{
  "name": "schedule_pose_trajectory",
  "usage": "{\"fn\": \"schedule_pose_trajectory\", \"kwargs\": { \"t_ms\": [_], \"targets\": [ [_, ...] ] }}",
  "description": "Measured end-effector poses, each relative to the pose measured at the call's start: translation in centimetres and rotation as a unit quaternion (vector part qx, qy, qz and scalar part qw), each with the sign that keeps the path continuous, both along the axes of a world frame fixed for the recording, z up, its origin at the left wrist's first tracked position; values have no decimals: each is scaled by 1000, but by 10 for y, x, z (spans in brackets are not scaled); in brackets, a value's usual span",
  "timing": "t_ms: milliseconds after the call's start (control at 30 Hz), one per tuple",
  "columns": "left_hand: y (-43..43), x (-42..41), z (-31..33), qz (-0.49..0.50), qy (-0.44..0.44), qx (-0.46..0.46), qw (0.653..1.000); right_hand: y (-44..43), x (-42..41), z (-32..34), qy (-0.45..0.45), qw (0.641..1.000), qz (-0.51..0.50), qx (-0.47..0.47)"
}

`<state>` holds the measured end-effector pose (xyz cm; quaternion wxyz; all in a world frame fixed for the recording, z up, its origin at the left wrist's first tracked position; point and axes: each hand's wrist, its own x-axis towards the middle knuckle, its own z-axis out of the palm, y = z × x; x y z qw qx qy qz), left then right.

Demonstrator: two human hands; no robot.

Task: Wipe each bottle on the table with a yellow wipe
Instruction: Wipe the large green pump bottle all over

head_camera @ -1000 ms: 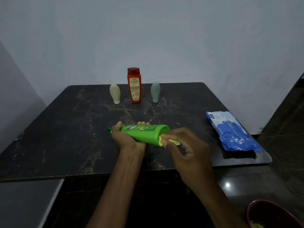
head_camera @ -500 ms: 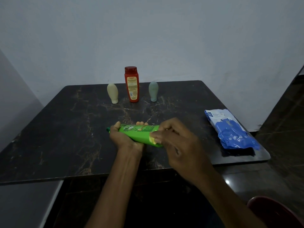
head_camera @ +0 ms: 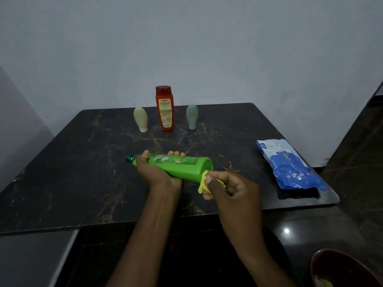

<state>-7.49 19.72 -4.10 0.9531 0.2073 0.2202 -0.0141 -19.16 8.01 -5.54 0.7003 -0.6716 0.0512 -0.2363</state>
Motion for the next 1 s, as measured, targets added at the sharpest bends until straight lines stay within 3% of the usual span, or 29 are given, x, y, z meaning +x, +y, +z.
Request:
{"fn": "schedule_pose_trajectory", "kwargs": {
  "t_ms": [200, 333, 500, 700, 833, 900, 1000],
  "targets": [
    [-5, -4, 4, 2, -8, 4, 1000, -23, 25, -2, -16, 996, -48, -69],
    [-6, -4, 6, 2, -23, 13, 1000, -15, 11, -18, -13, 997, -3, -77],
    [-17, -2, 6, -14, -45, 30, 998, -30, 28, -17, -34, 996, -41, -70],
    [-25, 22, 8, -46, -126, 186, 973, -60, 47, -25, 46, 997, -21, 56],
    [-36, 50, 22, -22, -211, 387, 897, -75, 62, -21, 58, 997, -5, 54],
    [-41, 67, 38, -76, -271, 484, 829, -82, 74, -15, 53, 998, -17, 43],
    [-47, 102, 67, -170, -345, 606, 697, -94, 100, -5, 36, 999, -22, 22]
  ]
}}
